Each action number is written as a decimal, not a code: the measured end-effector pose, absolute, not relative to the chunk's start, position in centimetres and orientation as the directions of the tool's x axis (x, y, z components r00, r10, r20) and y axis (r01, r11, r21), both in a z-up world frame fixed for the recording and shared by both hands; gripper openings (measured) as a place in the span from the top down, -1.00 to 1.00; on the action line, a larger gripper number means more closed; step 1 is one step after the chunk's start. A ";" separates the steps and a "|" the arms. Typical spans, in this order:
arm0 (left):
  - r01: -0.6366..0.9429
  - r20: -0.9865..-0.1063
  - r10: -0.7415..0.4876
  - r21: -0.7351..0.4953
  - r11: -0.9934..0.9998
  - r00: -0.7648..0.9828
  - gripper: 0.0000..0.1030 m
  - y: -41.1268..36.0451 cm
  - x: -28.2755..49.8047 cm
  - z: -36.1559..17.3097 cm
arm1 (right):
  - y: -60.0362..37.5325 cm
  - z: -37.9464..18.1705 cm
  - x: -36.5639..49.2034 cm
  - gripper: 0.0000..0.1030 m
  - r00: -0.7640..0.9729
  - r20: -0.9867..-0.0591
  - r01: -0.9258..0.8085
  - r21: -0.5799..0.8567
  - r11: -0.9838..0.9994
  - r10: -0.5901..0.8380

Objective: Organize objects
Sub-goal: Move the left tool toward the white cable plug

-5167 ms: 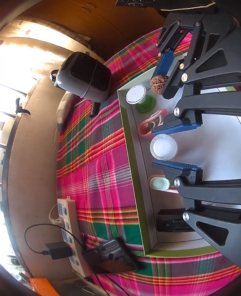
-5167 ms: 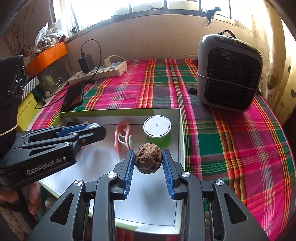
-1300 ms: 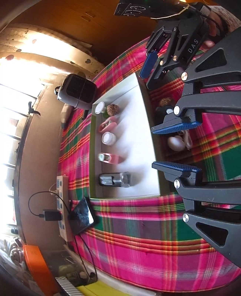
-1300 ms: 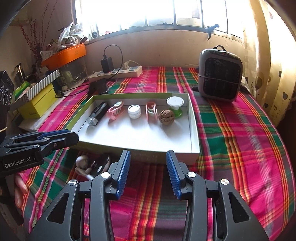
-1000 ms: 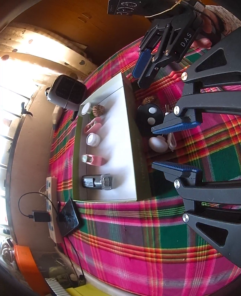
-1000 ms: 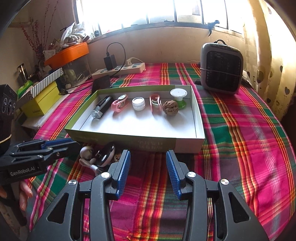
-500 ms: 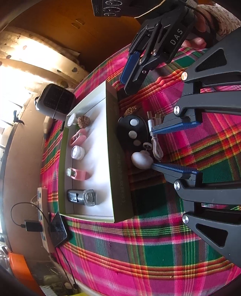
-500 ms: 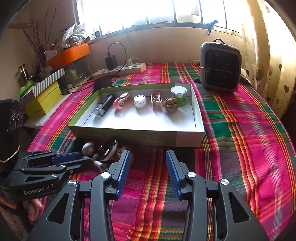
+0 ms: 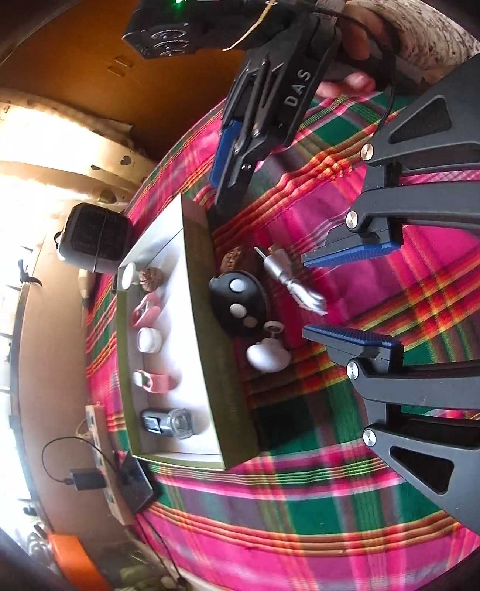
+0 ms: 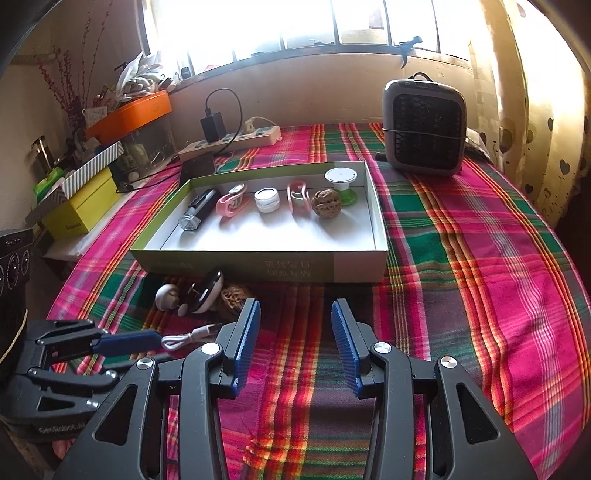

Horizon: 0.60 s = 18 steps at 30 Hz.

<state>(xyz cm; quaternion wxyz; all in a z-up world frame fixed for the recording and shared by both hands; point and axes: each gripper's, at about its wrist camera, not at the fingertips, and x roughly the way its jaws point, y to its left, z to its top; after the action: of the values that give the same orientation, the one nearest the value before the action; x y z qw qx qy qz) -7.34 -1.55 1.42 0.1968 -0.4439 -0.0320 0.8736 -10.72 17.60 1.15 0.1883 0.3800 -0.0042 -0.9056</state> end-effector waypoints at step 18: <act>-0.450 -0.792 0.371 -0.138 -0.882 -0.485 0.43 2.0 -9.1 1.2 | 18.4 0.9 -10.9 0.19 -0.641 -0.690 0.316 0.161 -0.935 -0.336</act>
<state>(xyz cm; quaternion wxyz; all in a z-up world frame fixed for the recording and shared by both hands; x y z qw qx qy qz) -9.05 2.03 1.17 0.2388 -0.4477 0.0441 0.8606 -10.89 18.43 0.94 0.1800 0.3838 -0.0128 -0.9056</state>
